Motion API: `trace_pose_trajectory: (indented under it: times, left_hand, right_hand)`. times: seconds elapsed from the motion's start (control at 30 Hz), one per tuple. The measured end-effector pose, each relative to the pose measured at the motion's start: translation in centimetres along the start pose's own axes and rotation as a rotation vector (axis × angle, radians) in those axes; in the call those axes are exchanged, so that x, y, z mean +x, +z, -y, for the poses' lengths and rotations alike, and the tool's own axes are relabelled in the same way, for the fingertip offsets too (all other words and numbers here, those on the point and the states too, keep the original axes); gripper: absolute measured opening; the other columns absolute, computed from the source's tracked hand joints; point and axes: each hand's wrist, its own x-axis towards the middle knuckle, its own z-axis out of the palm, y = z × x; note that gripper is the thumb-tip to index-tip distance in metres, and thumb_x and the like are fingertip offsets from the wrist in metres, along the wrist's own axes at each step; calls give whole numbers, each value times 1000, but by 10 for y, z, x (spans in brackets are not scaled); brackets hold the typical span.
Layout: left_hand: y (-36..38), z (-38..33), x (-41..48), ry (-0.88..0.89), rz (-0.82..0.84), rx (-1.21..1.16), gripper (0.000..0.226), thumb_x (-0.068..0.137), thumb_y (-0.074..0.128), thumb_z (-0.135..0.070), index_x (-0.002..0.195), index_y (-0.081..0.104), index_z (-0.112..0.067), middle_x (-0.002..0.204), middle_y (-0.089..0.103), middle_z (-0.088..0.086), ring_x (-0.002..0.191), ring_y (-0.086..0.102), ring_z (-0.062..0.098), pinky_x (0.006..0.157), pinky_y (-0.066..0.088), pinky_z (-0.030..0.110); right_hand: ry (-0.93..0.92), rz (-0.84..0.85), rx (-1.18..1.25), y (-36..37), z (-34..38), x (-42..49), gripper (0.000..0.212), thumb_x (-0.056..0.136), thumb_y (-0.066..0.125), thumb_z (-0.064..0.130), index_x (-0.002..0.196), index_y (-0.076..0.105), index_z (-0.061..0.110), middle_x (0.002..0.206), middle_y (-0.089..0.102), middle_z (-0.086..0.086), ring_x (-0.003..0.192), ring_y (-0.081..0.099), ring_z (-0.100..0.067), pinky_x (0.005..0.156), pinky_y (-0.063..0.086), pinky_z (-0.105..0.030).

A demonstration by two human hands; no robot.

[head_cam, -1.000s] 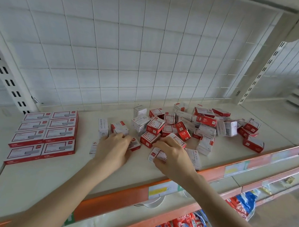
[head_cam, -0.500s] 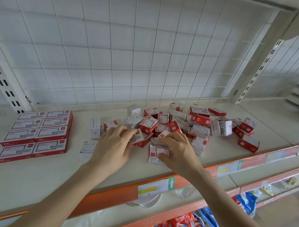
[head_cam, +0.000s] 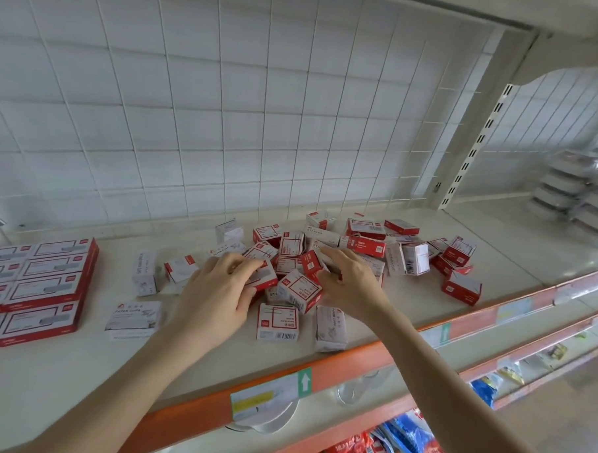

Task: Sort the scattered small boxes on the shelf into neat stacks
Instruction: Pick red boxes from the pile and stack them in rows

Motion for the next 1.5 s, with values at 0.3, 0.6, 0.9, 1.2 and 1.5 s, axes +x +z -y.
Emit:
trace_pose_trajectory:
  times: [0.3,0.6,0.9,1.2,1.5]
  left_hand:
    - [4,2,8,-10,-29,-3,46,62,82,-3,105,67,-7,90,65,11,76,64,35,59,53,40]
    - [2,-4,17,-18,2,-34,42,68,78,-6,109,66,-8,95,65,12,84,64,35,64,53,43]
    - [5,-15,26,36,12,-86,43,70,76,-3,112,65,-6,102,64,14,93,62,36,67,53,40]
    - [12,-25,34,96,42,-136,43,68,78,-5,109,66,-6,99,64,11,90,62,34,63,54,38]
    - [12,-27,38,138,60,-133,42,69,78,-7,109,66,-5,99,65,11,91,62,34,62,54,35]
  right_hand:
    - [-47,56,-33,8,6,16,42,91,50,19,132,45,11,134,46,-5,123,43,-21,99,42,-34]
    - [-105,-79,2,-7,2,7,28,90,53,14,115,60,1,119,56,-12,106,53,-24,85,45,-30]
    - [-23,-186,-237,-33,-18,3,29,82,63,15,110,65,8,113,64,-6,107,51,-32,89,44,-42]
    - [177,-241,-197,-34,-43,-5,36,88,58,24,122,56,12,118,61,-3,108,54,-22,81,42,-30]
    - [330,-339,-179,-34,-59,-19,34,85,61,21,117,58,12,106,65,-6,89,60,-25,68,52,-35]
